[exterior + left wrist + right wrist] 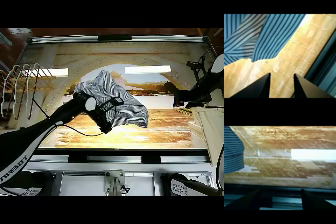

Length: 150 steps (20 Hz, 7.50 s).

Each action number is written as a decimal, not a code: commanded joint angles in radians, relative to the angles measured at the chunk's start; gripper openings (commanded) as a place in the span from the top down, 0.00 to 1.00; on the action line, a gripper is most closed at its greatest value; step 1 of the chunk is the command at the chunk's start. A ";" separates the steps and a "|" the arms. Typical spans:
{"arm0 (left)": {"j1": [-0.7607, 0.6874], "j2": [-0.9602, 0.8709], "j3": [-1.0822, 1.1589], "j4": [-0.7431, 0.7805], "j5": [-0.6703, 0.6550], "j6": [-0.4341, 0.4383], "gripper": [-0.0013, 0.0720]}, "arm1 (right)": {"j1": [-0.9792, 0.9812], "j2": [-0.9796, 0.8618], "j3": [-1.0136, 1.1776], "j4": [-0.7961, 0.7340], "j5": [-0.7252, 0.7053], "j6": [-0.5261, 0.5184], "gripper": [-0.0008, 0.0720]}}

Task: Fold the shirts.

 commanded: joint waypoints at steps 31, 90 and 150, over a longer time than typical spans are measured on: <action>-0.014 -0.072 0.216 0.454 0.031 -0.374 0.91 | 0.402 0.096 -0.348 0.054 -0.348 0.050 0.08; 0.142 0.190 0.000 -0.107 0.064 -0.231 0.91 | 0.288 -0.139 0.114 0.262 0.027 -0.130 0.65; 0.355 0.148 0.172 0.000 -0.237 -0.234 0.90 | 0.544 -0.263 0.342 0.024 0.058 0.175 0.89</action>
